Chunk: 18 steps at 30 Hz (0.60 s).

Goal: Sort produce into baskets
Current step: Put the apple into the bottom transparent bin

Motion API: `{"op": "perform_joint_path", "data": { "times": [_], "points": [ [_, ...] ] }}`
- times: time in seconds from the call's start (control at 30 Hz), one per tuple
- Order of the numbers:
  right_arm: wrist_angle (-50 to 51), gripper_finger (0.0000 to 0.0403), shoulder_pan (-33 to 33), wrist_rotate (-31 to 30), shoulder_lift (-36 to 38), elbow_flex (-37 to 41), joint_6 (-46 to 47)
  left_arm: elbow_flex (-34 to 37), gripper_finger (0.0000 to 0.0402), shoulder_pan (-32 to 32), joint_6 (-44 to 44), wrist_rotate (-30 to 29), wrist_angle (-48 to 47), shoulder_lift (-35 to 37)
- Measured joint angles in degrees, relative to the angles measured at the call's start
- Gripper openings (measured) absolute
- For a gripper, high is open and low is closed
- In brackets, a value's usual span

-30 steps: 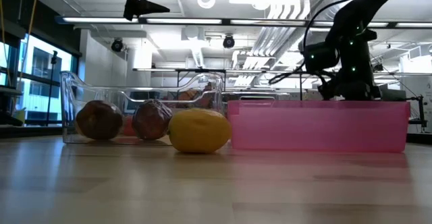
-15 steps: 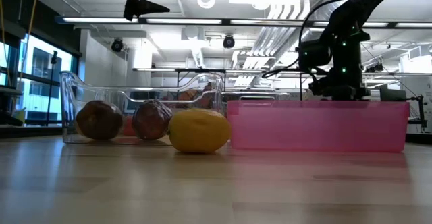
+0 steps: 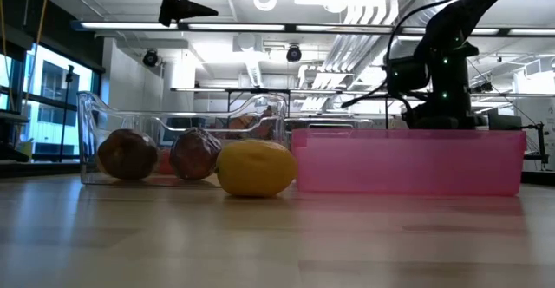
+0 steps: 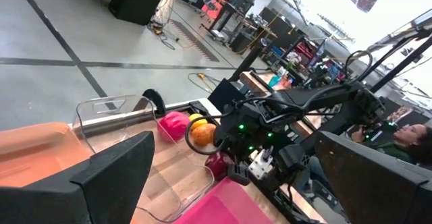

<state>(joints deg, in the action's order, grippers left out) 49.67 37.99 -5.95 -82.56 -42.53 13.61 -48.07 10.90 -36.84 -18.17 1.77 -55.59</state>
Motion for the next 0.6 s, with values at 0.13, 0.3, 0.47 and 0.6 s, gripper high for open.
{"op": "perform_joint_path", "data": {
  "times": [0.13,0.3,0.47,0.6],
  "points": [
    [-1.1,0.0308,0.3,-0.5,0.0,0.2,1.0,0.0,0.0395,0.0,0.0,0.0,2.4,0.0],
    [0.8,0.0249,0.3,-2.3,0.6,-1.7,0.1,0.0,0.0395,0.0,2.3,0.2,4.5,0.6],
    [3.2,0.0249,0.1,-3.1,6.0,-7.9,0.1,0.0,0.0395,0.0,5.1,1.3,7.4,2.5],
    [-5.3,0.0251,-2.3,3.2,11.7,-12.2,3.2,0.0,0.0395,0.0,6.2,1.2,8.3,4.0]
  ]
}}
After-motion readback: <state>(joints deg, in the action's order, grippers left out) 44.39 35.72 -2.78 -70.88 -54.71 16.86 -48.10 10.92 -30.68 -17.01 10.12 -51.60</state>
